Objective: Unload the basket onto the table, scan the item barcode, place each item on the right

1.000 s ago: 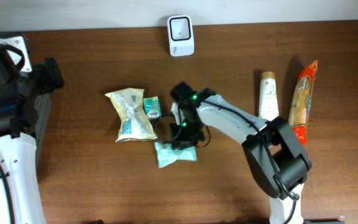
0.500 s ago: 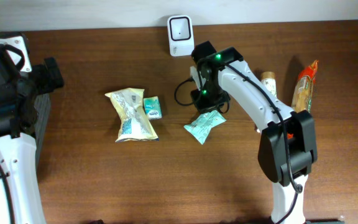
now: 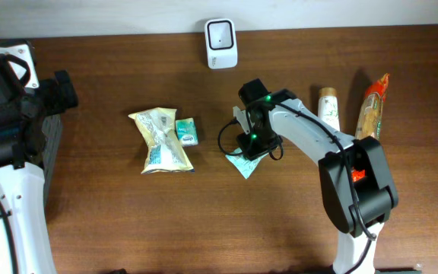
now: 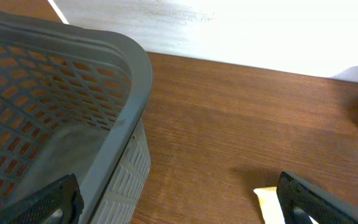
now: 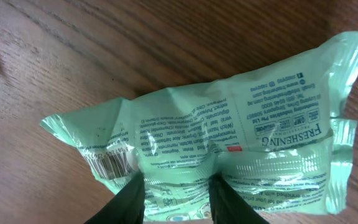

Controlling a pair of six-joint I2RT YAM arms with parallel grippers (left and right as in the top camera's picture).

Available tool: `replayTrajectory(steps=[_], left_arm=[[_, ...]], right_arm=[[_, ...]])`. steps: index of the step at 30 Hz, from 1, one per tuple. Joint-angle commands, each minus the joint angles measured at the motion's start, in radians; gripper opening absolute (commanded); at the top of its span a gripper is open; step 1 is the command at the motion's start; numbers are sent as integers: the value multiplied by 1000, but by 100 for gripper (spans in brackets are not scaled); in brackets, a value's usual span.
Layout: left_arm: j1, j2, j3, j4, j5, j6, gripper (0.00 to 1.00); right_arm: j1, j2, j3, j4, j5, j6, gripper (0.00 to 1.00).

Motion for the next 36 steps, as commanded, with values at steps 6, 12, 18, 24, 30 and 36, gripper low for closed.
replayTrajectory(steps=[6,12,18,24,30,36], left_arm=[[2,-14,8,1,8,-10,99],[2,-14,8,1,8,-10,99],[2,-14,8,1,8,-10,99],[2,-14,8,1,8,-10,99],[2,-14,8,1,8,-10,99],[2,-14,8,1,8,-10,99]], right_arm=[[-27,70,423,-322,-5,0,38],[-197,85,426,-350,-21,-130,56],[-296,117,274,-303,-311,-440,68],[-288,151,148,-116,-391,-439,68],[-282,222,147,-45,-390,-417,58],[-282,225,147,-65,-391,-370,43]])
